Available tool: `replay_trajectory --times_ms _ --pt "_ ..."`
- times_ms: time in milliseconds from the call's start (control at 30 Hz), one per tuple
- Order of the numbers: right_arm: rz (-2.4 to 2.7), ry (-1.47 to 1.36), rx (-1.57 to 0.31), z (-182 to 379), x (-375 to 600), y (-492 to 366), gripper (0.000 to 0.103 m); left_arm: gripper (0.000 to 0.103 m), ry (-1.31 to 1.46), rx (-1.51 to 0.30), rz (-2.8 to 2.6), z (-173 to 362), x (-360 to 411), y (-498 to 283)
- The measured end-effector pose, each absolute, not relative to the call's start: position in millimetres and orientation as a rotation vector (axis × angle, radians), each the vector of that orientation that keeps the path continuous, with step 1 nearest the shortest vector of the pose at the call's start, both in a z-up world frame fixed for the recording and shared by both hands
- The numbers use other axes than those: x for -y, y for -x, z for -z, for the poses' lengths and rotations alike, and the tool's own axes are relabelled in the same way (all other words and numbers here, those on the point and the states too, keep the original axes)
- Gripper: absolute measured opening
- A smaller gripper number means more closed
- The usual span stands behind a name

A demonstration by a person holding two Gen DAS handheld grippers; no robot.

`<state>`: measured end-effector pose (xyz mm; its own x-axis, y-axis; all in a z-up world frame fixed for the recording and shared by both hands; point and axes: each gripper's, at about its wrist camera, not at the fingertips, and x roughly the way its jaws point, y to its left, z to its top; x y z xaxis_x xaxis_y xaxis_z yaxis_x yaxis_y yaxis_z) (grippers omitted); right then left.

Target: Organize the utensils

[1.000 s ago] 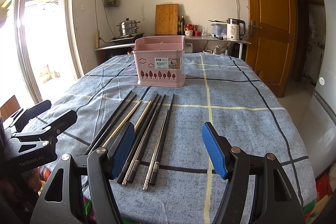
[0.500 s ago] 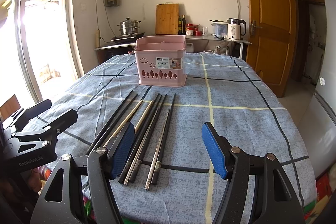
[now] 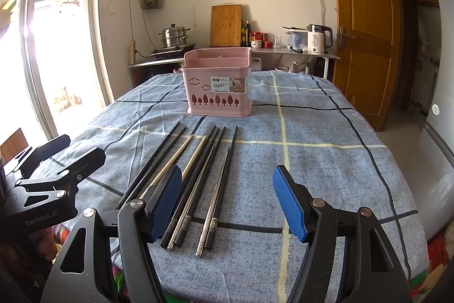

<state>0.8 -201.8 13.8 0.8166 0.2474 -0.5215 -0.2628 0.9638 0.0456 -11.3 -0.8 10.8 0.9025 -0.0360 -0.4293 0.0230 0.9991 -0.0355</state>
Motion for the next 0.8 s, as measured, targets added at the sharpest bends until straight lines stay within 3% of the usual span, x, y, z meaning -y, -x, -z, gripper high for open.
replay_trajectory --times_ms 800 --pt "-0.278 0.029 -0.570 -11 202 -8 0.067 0.097 0.014 -0.474 0.039 -6 -2 -2"
